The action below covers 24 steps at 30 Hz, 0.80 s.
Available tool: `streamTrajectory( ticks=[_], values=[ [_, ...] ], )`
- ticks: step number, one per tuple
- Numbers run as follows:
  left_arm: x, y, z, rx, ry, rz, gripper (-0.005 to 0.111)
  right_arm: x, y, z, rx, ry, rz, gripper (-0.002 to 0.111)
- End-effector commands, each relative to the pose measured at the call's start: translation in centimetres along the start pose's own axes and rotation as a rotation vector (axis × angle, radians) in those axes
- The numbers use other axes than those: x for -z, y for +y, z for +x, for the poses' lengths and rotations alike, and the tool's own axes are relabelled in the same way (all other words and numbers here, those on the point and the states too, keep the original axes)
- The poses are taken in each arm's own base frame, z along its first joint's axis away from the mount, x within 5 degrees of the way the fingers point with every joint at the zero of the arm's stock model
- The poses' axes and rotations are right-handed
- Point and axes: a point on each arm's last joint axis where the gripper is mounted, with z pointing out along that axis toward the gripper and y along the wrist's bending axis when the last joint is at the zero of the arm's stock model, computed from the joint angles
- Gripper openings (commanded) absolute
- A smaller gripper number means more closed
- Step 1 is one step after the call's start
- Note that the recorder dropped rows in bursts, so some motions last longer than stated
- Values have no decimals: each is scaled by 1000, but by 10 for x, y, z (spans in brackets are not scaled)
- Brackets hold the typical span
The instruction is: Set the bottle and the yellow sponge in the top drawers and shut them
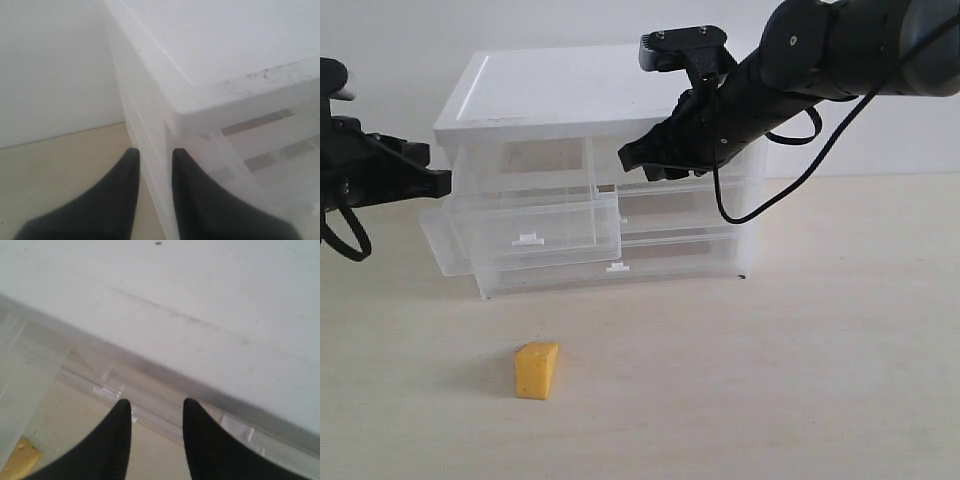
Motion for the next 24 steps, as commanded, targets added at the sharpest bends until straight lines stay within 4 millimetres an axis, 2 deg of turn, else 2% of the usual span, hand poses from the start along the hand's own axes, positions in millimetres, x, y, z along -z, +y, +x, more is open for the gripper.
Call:
streamTrajectory(
  ticks=[1, 5, 11, 16, 24],
  values=[
    [-1, 3, -7, 11, -56, -10, 18, 5, -8, -6, 15, -47, 30, 32],
    [-2, 3, -12, 20, -63, -12, 4, 5, -8, -6, 15, -47, 30, 32],
    [-3, 3, -12, 33, -70, -11, 4, 5, -8, -7, 16, -50, 31, 32],
    [-26, 3, -6, 62, -36, -6, 4, 5, -8, -7, 14, -50, 30, 32],
    [-33, 5, -28, 72, -98, -10, 4, 5, -8, -7, 18, -52, 31, 32]
  ],
)
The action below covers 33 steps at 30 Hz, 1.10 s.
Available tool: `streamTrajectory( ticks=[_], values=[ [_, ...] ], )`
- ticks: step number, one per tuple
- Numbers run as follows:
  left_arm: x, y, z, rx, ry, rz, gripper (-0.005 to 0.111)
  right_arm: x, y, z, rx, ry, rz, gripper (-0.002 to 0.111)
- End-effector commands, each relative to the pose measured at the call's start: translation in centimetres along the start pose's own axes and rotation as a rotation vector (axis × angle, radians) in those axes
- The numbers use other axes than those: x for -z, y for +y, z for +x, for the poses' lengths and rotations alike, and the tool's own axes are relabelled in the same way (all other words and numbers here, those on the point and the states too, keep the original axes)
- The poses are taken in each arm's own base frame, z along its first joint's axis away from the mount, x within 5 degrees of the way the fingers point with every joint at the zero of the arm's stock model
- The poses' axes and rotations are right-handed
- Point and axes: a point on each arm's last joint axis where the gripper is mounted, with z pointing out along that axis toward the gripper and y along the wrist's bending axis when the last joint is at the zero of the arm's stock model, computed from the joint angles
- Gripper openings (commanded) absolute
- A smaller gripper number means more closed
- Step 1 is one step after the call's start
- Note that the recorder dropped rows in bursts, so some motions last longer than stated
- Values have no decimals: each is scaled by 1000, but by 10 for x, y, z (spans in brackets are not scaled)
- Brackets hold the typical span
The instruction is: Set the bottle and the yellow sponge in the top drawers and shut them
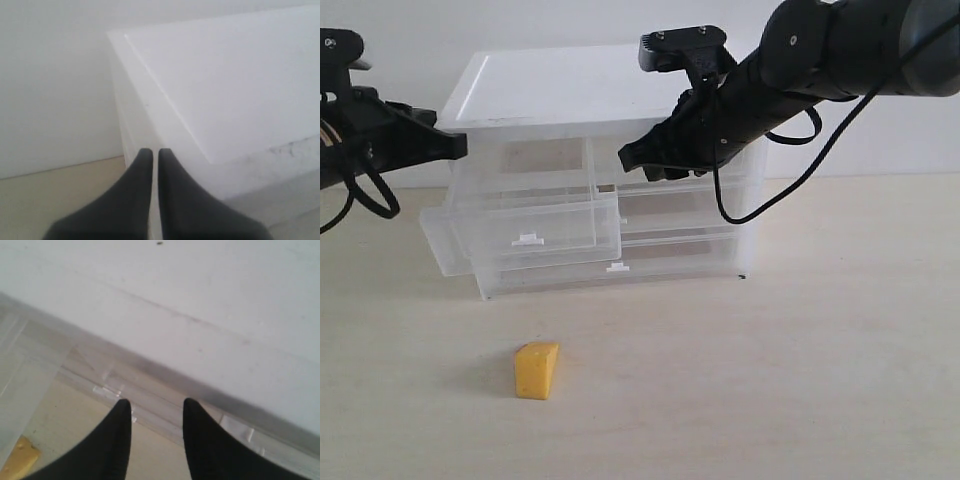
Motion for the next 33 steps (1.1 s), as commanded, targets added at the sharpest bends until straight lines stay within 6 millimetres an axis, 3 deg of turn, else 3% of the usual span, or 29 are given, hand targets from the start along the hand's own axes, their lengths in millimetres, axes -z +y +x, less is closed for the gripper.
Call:
streamTrajectory(
  ticks=[1, 10, 19, 33],
  values=[
    [-3, 2, -10, 28, -30, -6, 4, 5, -8, -7, 12, -51, 31, 32],
    [-10, 2, -1, 17, 43, -7, 4, 5, -8, -8, 18, -65, 35, 32],
    [25, 1, -25, -9, 28, -7, 4, 5, -9, -10, 26, -86, 43, 32],
    [12, -1, 4, 72, 134, 5, 4, 5, -9, -9, 32, -76, 40, 32]
  ],
)
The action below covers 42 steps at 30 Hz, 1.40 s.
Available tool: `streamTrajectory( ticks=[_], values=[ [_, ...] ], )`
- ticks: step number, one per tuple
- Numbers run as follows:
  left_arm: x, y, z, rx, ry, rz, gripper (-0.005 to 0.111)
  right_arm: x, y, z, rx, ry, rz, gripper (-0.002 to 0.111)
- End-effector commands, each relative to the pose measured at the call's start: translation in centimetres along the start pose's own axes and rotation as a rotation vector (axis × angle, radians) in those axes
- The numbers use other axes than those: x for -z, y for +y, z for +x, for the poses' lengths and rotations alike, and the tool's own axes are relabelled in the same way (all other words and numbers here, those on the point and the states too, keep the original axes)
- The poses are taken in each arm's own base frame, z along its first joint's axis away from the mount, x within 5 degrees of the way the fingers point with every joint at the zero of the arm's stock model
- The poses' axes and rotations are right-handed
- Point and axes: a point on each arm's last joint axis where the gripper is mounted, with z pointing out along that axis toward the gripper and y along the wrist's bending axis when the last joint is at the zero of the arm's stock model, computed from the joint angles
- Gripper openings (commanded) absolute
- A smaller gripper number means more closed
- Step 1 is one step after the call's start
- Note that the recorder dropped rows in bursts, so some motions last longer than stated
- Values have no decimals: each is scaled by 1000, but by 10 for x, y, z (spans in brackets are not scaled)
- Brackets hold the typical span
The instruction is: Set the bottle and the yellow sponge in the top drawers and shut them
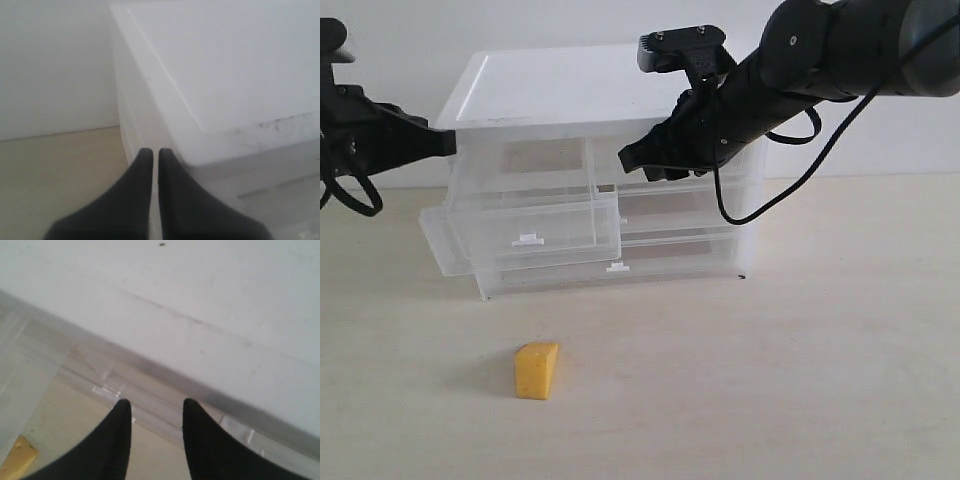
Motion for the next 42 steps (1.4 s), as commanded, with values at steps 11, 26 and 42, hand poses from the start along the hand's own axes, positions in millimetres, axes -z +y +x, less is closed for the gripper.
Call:
streamTrajectory(
  ticks=[11, 26, 42],
  values=[
    [-28, -1, 12, 13, 33, 9, 4, 5, -8, -8, 24, -65, 37, 32],
    [-50, -1, 6, 19, -16, 18, 4, 2, 11, -9, 71, -70, 10, 32],
    [-76, 1, -8, 16, -17, 8, 4, 30, 16, -19, 84, -78, -6, 32]
  ],
)
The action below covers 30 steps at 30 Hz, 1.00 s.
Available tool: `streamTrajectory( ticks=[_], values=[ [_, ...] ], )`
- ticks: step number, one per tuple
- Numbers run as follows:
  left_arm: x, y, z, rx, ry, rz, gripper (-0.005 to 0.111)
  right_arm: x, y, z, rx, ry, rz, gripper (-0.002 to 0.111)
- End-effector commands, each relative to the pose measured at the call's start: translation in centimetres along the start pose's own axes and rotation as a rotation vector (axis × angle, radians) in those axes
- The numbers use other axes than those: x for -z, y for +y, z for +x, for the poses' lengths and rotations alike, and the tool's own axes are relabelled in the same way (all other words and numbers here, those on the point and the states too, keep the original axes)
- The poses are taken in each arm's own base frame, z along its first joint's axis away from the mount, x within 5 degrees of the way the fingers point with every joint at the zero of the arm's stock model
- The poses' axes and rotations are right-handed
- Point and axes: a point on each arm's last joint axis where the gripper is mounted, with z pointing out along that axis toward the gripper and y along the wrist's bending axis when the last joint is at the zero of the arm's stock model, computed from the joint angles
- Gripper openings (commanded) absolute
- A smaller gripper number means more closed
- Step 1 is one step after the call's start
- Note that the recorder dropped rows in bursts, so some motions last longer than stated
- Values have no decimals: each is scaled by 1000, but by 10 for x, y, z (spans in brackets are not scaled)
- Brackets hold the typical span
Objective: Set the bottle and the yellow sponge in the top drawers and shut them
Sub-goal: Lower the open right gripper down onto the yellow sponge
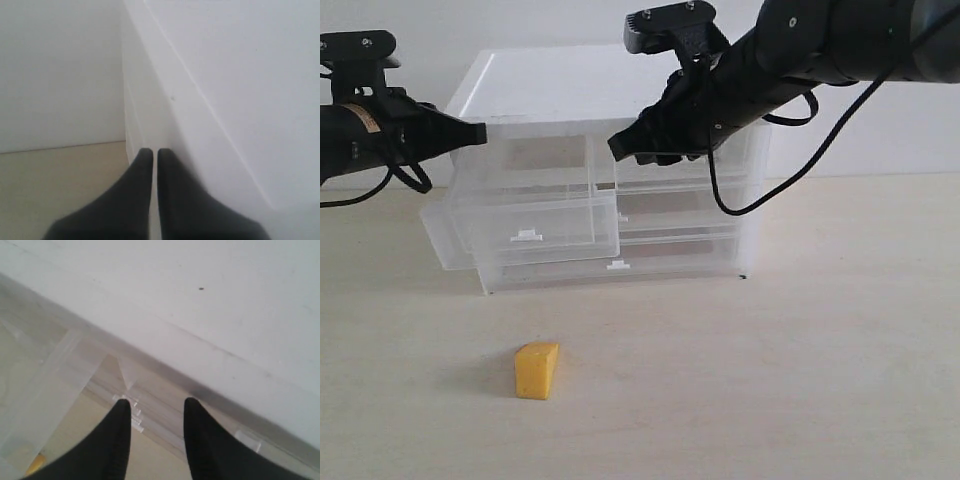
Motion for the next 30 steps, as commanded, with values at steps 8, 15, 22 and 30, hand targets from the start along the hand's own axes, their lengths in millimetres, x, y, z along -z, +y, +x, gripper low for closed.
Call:
streamTrajectory(
  ticks=[8, 15, 22, 30],
  values=[
    [-23, -4, -8, -27, 4, 7, 4, 33, 5, -11, 22, 8, -27, 32],
    [-24, -4, -10, -49, 5, 9, 4, 53, 16, -6, -17, 113, -121, 32],
    [-24, -3, -8, -54, 21, 4, 4, 58, 26, 26, -100, 228, -190, 32],
    [-18, -2, -15, -43, 6, 1, 4, 70, 39, 50, -165, 244, -201, 32]
  ],
)
